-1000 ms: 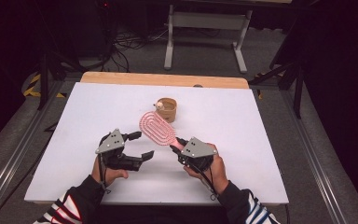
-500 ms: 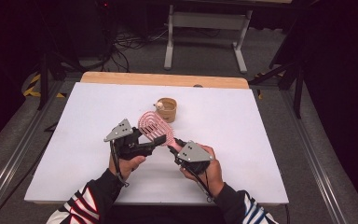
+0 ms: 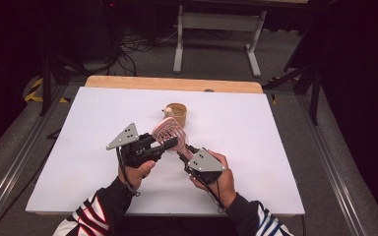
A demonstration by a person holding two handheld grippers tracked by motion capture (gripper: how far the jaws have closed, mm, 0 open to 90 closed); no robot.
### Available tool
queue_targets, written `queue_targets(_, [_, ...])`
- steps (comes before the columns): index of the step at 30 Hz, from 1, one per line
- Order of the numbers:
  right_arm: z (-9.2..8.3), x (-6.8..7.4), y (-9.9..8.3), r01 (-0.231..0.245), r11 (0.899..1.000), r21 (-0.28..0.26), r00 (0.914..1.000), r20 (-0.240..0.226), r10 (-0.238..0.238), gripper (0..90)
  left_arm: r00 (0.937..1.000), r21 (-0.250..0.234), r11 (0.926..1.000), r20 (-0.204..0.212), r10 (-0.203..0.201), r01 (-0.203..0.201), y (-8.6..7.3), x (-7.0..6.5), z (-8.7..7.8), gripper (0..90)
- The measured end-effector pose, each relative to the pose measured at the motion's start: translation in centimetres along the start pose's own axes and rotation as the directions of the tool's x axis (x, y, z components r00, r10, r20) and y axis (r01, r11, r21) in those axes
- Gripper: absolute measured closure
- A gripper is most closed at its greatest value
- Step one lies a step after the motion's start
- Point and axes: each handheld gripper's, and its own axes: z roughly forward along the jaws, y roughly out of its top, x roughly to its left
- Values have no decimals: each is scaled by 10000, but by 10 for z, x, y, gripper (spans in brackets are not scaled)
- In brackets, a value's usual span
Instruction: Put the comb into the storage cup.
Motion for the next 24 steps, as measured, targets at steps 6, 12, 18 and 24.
queue_targets(6, [-4, -4, -1, -433, 9987, -267, 9978, -519, 418, 520, 9980, -199, 9993, -548, 307, -319, 10, 6, -20, 630])
queue_targets(12, [-14, -17, -7, -939, 9932, -683, 9934, -730, 888, 384, 9925, -181, 9988, -1140, 433, -457, 14, 15, -36, 630])
queue_targets(18, [-23, -26, -15, -1002, 9893, -1059, 9937, -603, 942, 253, 9852, -386, 9974, -1628, 532, -602, 20, 22, -51, 630])
queue_targets(24, [-30, -28, -28, -701, 9925, -997, 9975, -195, 685, 136, 9769, -430, 9952, -1991, 779, -881, 27, 24, -60, 630])
